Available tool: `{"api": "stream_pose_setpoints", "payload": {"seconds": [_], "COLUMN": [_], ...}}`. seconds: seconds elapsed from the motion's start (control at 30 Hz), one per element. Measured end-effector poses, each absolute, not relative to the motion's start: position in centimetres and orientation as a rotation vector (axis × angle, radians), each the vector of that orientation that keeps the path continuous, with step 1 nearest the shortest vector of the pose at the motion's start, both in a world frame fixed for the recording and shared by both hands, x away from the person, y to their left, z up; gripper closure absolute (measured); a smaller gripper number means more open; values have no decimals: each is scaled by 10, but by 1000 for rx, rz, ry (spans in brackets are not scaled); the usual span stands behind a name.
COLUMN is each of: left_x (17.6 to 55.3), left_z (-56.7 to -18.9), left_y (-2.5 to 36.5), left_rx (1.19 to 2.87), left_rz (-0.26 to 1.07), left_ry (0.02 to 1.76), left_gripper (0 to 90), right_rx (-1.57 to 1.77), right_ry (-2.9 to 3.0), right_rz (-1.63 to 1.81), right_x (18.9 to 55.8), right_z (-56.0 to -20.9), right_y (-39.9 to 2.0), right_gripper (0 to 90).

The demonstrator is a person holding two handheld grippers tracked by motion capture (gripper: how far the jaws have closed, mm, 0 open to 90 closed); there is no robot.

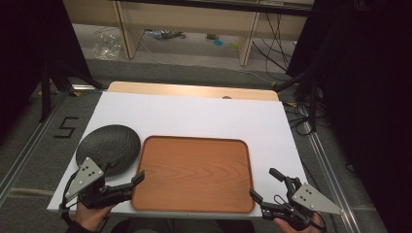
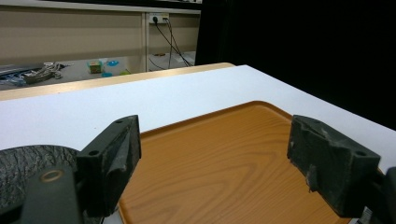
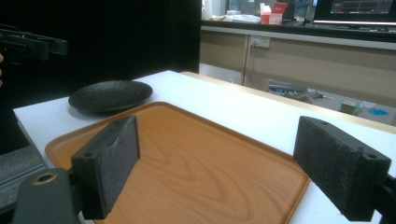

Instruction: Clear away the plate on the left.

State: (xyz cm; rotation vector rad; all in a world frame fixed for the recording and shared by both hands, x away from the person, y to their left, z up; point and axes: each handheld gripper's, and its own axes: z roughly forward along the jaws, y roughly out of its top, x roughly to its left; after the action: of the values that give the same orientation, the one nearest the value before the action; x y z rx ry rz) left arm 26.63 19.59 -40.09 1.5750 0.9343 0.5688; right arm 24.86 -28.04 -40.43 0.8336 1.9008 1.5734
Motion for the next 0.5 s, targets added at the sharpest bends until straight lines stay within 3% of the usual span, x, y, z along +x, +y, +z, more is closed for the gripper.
{"api": "stream_pose_setpoints", "payload": {"seconds": [0.5], "left_x": [268], "left_z": [-401], "left_y": [199], "left_rx": [1577], "left_rz": [579], "left_ry": [941], "left_gripper": [177], "right_rx": [832], "right_ry": [1911], "right_rz": [1568], "right_x": [248], "right_z": [-404], "right_y": [-281], "right_gripper": [156]}}
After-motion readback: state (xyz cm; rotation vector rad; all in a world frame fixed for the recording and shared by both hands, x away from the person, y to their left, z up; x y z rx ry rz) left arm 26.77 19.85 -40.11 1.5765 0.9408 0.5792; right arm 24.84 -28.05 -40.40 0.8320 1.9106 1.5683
